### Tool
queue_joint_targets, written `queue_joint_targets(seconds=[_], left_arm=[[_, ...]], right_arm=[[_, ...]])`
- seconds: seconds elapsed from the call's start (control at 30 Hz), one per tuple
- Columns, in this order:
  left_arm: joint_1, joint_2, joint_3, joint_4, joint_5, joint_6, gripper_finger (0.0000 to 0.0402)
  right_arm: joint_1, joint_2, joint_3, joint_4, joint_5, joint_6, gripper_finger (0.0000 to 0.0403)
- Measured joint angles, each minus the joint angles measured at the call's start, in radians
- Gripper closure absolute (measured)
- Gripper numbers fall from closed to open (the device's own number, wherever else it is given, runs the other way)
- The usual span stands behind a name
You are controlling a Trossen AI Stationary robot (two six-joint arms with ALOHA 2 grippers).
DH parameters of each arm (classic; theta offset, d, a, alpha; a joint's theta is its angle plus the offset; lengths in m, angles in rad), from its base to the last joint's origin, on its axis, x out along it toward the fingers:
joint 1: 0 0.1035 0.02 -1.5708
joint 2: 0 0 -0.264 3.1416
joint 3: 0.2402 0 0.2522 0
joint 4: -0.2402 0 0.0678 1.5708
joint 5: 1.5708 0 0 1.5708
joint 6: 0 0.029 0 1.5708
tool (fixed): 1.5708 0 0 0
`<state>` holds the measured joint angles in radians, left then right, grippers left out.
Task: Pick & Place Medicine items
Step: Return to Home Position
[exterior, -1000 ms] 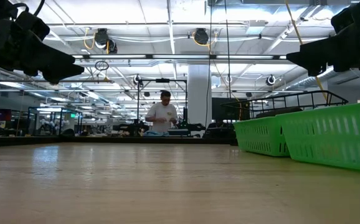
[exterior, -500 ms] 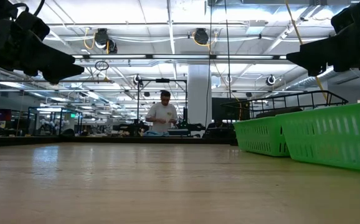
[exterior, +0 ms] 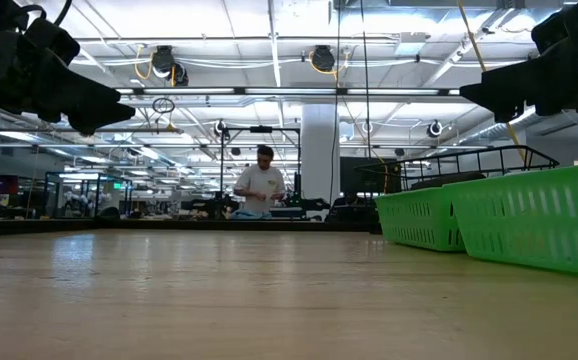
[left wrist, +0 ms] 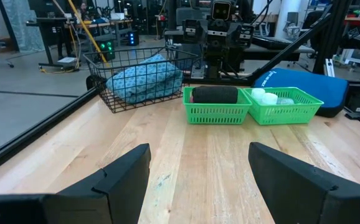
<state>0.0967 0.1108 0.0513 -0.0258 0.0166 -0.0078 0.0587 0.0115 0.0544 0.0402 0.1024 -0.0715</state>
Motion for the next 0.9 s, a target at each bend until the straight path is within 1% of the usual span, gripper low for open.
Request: queue_joint_targets(seconds=[0.67, 0.9], left_arm=[[0.0, 0.0, 0.0, 0.0, 0.0, 0.0, 0.0121], [0.0, 0.0, 0.0, 0.0, 0.0, 0.0, 0.0121]], right_arm=[[0.0, 0.0, 0.0, 0.0, 0.0, 0.0, 0.0182], [0.0, 0.0, 0.0, 0.0, 0.0, 0.0, 0.0186]])
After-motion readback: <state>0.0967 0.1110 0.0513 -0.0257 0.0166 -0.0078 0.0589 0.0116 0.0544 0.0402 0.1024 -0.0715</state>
